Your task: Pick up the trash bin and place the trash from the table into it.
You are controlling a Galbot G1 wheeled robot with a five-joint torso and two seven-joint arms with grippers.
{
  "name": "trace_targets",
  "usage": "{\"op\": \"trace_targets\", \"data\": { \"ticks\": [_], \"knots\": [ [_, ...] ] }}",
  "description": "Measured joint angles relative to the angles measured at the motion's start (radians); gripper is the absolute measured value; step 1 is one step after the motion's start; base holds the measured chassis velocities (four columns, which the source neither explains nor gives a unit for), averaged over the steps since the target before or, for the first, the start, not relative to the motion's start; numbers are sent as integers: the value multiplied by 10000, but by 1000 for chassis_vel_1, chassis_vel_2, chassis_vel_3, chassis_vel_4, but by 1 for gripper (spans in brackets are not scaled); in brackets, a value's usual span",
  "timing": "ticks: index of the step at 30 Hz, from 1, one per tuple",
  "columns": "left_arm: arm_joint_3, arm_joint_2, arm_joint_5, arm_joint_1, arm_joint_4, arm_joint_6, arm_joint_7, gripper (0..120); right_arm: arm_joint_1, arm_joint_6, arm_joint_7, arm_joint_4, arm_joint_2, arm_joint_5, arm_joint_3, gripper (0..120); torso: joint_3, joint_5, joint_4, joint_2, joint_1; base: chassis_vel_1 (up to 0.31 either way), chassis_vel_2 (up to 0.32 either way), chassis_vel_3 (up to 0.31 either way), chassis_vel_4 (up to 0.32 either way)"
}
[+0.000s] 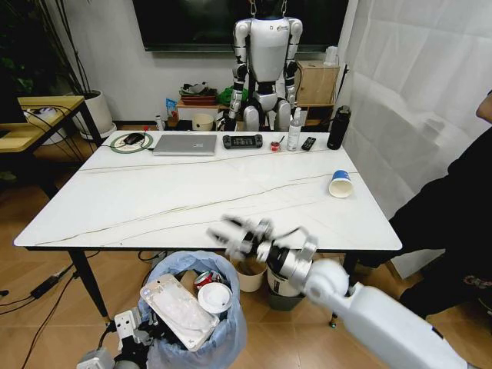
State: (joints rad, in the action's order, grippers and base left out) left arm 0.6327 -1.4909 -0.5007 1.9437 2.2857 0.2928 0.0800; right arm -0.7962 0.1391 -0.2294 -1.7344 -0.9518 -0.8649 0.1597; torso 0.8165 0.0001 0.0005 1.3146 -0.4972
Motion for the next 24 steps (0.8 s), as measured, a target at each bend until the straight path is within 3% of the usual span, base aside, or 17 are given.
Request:
{"op": "trace_targets", "data": {
  "ticks": [4, 9, 12, 13, 20, 24],
  "knots": [
    [-28, 403, -226, -132, 23, 118, 7, 0, -112, -542, 624, 259, 66, 351, -915, 97, 0, 2, -4, 0, 0, 0, 0, 0, 0],
    [-58, 1040, -583, -325, 30, 282, 60, 0, -151, -1677, 1546, 745, 83, 1135, -2088, 100, 0, 0, -3, 0, 0, 0, 0, 0, 0],
    [-187, 1655, -861, -458, 32, 377, 78, 0, -167, -2463, 2015, 1233, 125, 1582, -2829, 100, 0, -1, -2, 0, -1, 0, 0, 0, 0],
    [-283, 2136, -1065, -561, 36, 432, 90, 0, -164, -2700, 2229, 1659, 179, 1807, -3138, 100, 0, 0, -3, 0, 0, 0, 0, 0, 0],
    [-436, 3335, -1757, -915, 79, 573, 111, 0, 332, -2936, 2554, 2948, 173, 1940, -3418, 100, 1, 1, -3, 0, -1, 0, 0, 0, 0],
    [-426, 3587, -1972, -1056, 89, 624, 122, 0, 835, -2929, 2547, 3591, 130, 1962, -3350, 100, 0, -3, -1, 0, -2, 0, 0, 0, 0]
  ]
}}
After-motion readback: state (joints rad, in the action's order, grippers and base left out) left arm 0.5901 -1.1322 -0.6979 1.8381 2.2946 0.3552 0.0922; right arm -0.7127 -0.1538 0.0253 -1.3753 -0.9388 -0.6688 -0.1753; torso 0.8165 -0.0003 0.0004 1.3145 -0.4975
